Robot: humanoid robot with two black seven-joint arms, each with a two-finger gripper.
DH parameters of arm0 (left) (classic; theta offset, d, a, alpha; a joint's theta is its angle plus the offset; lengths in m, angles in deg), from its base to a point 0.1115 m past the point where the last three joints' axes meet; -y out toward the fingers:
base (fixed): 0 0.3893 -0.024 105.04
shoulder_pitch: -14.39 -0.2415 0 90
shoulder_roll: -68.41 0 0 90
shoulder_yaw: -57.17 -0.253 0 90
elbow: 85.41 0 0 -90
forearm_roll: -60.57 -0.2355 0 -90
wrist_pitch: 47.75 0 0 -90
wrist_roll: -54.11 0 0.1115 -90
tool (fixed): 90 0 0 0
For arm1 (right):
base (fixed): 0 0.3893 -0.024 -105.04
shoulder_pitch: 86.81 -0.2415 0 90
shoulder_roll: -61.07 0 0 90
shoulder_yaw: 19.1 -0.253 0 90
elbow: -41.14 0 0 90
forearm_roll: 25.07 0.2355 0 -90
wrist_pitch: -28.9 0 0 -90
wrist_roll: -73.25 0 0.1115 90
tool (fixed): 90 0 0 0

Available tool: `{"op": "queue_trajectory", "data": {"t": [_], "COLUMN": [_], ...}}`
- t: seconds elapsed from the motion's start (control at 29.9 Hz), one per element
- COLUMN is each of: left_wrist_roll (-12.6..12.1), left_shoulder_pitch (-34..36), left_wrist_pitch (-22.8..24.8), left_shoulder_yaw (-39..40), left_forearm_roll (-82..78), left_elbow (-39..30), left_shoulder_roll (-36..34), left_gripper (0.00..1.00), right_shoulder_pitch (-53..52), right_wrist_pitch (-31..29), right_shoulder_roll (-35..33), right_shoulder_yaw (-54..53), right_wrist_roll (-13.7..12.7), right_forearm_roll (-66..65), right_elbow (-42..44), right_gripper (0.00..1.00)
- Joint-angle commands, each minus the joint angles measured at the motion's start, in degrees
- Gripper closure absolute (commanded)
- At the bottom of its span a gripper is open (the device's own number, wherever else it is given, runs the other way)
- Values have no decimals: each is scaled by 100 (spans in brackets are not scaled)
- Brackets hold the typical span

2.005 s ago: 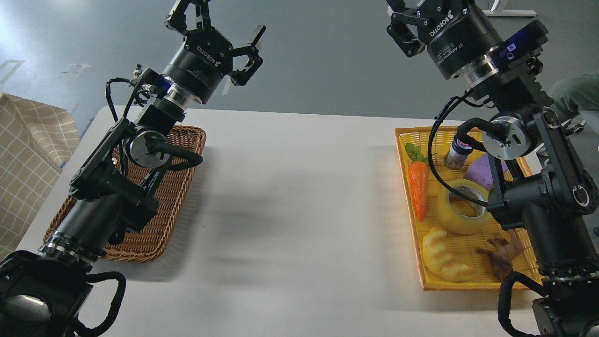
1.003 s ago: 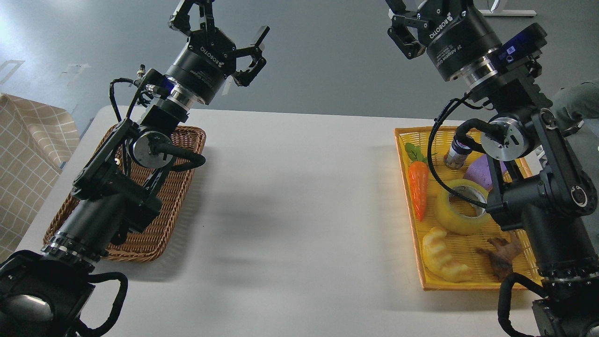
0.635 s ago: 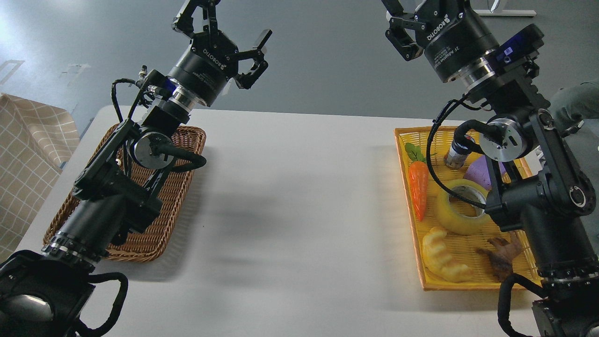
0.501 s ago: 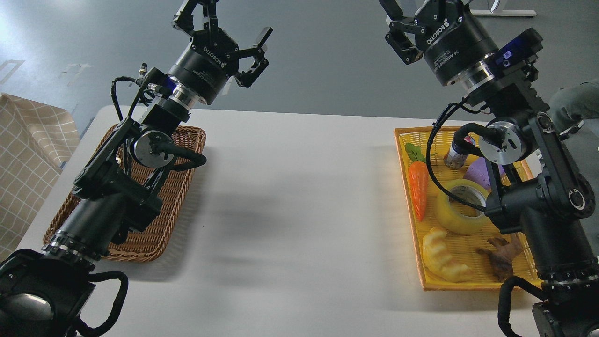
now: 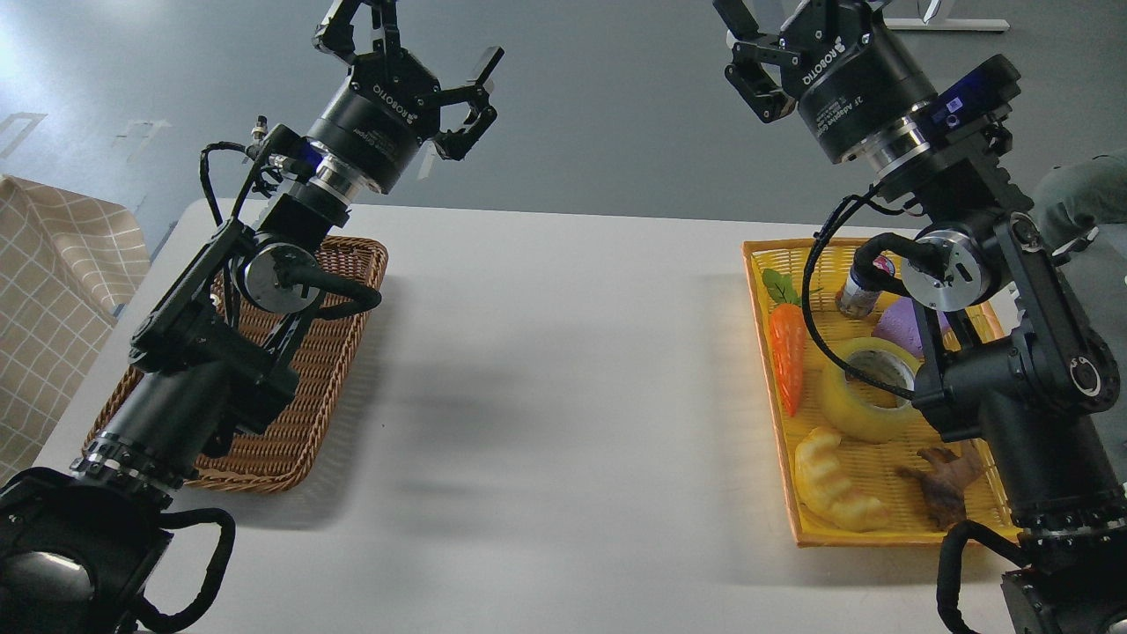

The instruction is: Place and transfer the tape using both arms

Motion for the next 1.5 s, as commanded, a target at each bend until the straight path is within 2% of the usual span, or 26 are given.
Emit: {"op": "queue_trajectory", "data": {"t": [0.0, 0.7, 1.3, 1.47], "left_wrist_roll": [-23, -14, -6, -6], "left_shoulder_pitch": [-45, -80, -71, -80], "left_wrist_pitch": [0, 0, 0, 0], "left_shoulder_yaw": [8, 43, 17, 26], "left_forearm_roll": [3, -6, -50, -58], "left_elbow": [-139, -280, -280, -280], "left_shoulder_roll": [-30, -56, -56, -65], "left_gripper": [2, 2, 2, 2], "right_shoulder_pitch": [-7, -16, 80, 142], "right_wrist_pitch": [-12, -29, -47, -56], "right_shoulder_roll": [0, 0, -185, -439], "right_shoulder_yaw": [-18, -1, -1, 61], "right_wrist_roll": [-128, -164, -155, -164], "right_forearm_roll": [14, 14, -12, -12], "right_elbow": [-10, -160, -441, -450], "right_gripper": [0, 0, 0, 0]}}
